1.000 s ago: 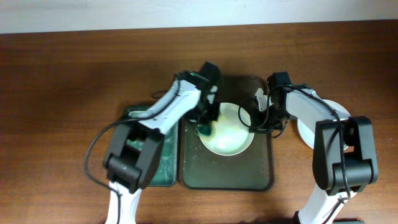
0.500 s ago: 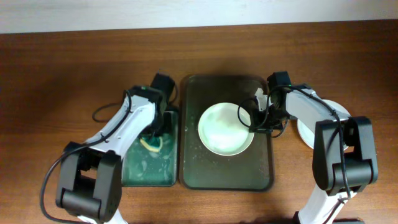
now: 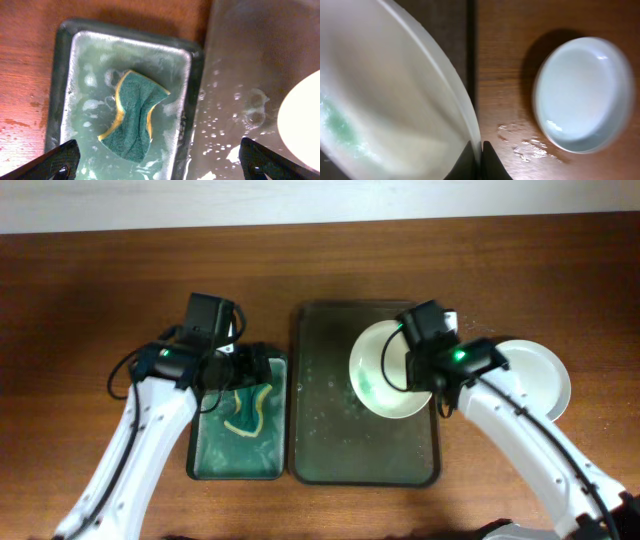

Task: Clean dirty plates on tray and stack at the side
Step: 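Lift the plate with the right gripper and carry it rightward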

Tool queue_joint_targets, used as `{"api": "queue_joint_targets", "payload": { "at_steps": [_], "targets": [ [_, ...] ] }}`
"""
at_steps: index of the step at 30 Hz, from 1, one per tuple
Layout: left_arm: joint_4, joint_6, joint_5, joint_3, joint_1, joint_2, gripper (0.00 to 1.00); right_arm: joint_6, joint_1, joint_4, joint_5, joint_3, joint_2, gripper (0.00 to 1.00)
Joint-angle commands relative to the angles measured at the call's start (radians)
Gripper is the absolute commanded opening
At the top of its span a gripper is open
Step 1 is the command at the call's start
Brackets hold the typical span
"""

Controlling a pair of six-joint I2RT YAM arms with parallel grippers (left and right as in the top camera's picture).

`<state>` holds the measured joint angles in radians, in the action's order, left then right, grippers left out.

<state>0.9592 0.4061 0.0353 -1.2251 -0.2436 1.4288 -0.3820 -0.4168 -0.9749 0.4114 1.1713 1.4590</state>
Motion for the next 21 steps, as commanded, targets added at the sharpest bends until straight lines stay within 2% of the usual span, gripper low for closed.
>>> {"api": "queue_joint_targets", "payload": {
  "at_steps": [1, 5, 10, 12, 16, 21],
  "targets": [
    [0.000, -0.003, 0.013, -0.004, 0.005, -0.078, 0.99, -0.114, -0.147, -0.057, 0.304, -0.002, -0.026, 0.04],
    [0.000, -0.003, 0.013, -0.004, 0.005, -0.076, 0.99, -0.135, -0.344, -0.096, 0.531, -0.001, -0.026, 0.04],
    [0.000, -0.003, 0.013, -0.004, 0.005, -0.076, 0.99, -0.135, -0.479, -0.114, 0.648, 0.002, -0.026, 0.04],
    [0.000, -0.003, 0.013, -0.004, 0.005, -0.076, 0.99, -0.131, -0.512, -0.127, 0.676, 0.002, -0.026, 0.04],
    [0.000, -0.003, 0.013, -0.004, 0.005, -0.076, 0.99, -0.093, -0.587, -0.140, 0.854, 0.004, -0.026, 0.04],
    [0.000, -0.003, 0.013, -0.004, 0.005, -0.076, 0.99, -0.067, -0.598, -0.141, 0.869, 0.009, -0.026, 0.04]
  ]
}}
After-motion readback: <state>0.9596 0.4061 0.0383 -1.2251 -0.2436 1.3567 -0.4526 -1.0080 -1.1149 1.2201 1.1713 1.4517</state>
